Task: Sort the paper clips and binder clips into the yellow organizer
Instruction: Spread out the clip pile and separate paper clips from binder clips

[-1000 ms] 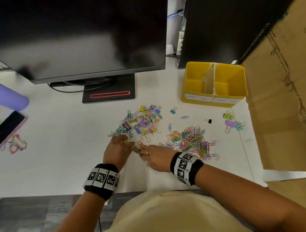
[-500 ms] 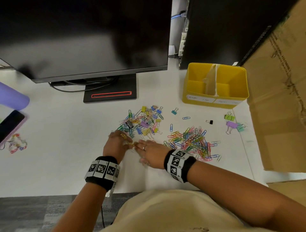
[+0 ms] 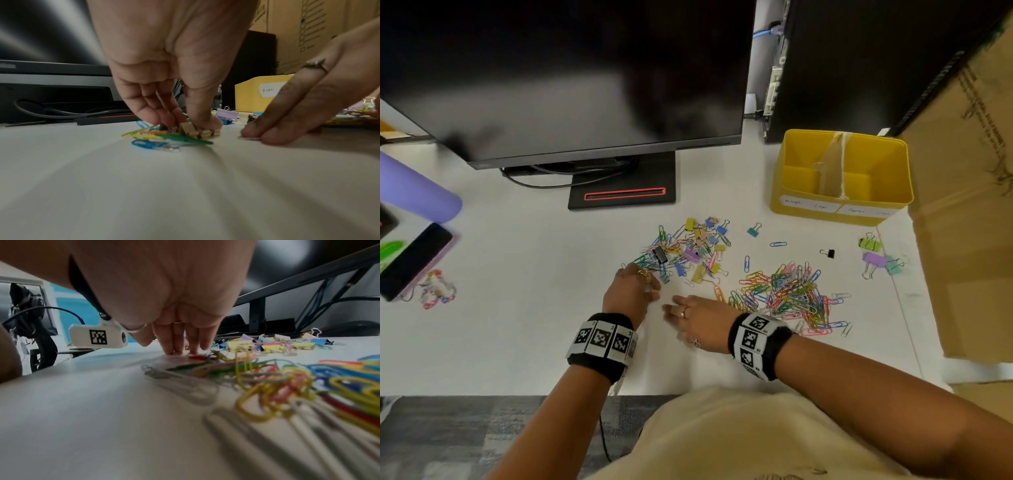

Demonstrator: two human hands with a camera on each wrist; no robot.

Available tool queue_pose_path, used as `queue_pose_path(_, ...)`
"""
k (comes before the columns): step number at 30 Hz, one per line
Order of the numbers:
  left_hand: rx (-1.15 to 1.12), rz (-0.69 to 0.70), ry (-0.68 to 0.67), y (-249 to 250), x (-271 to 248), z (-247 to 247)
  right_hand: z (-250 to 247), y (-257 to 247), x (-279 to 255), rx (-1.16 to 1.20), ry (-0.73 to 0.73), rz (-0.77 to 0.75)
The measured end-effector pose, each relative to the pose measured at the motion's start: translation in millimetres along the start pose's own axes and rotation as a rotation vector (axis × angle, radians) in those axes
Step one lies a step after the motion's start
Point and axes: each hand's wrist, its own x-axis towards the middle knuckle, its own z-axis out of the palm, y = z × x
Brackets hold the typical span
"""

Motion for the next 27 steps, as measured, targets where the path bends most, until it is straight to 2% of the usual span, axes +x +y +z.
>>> queue_pose_path(2,0.002,0.009,0.016,-0.7,0.4,2.9,-2.6,0.3,-12.0,-0.023,-0.002,0.049)
queue_pose_path(4,-0.005,0.007,0.030,-0.1,0.1,3.8,-2.3,6.2,-32.7,-0.020,0.023,0.038)
queue_pose_path(8,0.002,0.060,0.076,10.3,-6.2,1.9,1.3,28.1,-77.7,0.101,0.161,0.056)
queue_pose_path(11,-0.054,0.191,0.091,31.9,-8.1,2.7,-5.3,53.1,-91.8,0.344,0.307,0.307)
queue_pose_path(13,-0.071,0.278,0.021,49.6,-3.6,7.6,-12.6,69.4,-94.1,0.392,0.313,0.461)
queue_pose_path(16,-0.039,0.368,-0.071,77.0,7.5,21.7,-14.9,75.6,-97.1,0.311,0.177,0.447)
queue_pose_path(17,-0.020,0.385,-0.103,87.2,10.3,25.8,-12.7,75.0,-100.1,0.311,0.175,0.438)
queue_pose_path(20,0.047,0.427,-0.205,118.2,16.3,35.3,-9.3,72.4,-121.5,0.399,0.330,0.501)
queue_pose_path(23,0.091,0.380,-0.326,142.5,19.3,44.7,-3.3,85.7,-152.1,0.458,0.443,0.796)
queue_pose_path(25,0.112,0.341,-0.380,154.4,18.7,53.1,-1.8,92.2,-164.1,0.521,0.343,0.922)
queue_pose_path(27,0.142,0.317,-0.388,164.7,18.9,59.4,1.9,94.6,-165.2,0.556,0.225,0.928)
